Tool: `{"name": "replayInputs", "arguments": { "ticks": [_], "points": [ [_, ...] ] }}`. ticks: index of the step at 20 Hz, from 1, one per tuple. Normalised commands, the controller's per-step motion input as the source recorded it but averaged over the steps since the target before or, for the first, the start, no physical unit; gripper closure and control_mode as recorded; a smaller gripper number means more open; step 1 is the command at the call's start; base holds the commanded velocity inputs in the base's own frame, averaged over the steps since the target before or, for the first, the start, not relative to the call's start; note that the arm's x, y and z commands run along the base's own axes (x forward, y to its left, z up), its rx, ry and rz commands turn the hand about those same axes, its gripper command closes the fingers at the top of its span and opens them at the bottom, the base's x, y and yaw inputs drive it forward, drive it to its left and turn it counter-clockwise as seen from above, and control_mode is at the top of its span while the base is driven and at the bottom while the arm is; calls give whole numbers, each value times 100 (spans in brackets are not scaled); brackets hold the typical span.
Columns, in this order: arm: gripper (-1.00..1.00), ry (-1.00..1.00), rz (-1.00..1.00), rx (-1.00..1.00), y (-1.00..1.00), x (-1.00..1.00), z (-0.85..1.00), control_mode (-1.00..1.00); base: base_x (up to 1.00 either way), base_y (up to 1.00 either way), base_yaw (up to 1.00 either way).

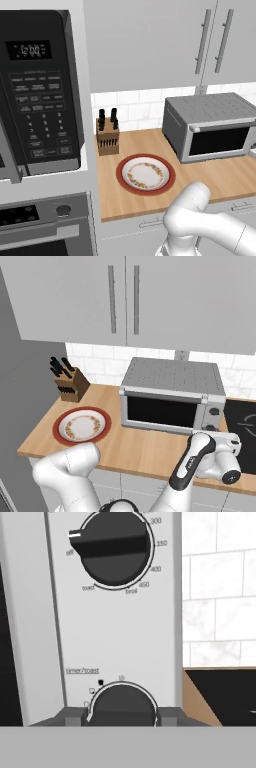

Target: Pick up the kebab skewer and baguette bread, and place them inside the toaster oven. Close the toaster oven door and start by setting the timer.

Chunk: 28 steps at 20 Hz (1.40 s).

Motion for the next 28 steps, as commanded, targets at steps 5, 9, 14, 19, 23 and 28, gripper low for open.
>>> {"name": "replayInputs", "arguments": {
  "ticks": [5, 9, 14, 19, 23, 28],
  "points": [
    [100, 0, 0, 0, 0, 0, 0, -100, 0, 0, 0],
    [100, -8, -1, 7, 0, -6, 0, -100, 0, 0, 0],
    [100, -11, -7, 16, 0, -2, 0, -100, 0, 0, 0],
    [100, -8, -7, 22, 0, 0, 0, -100, 0, 0, 0],
    [100, -4, -8, 24, 0, 0, 0, -100, 0, 0, 0],
    [100, -1, -9, 24, 0, 0, 0, -100, 0, 0, 0]
  ]
}}
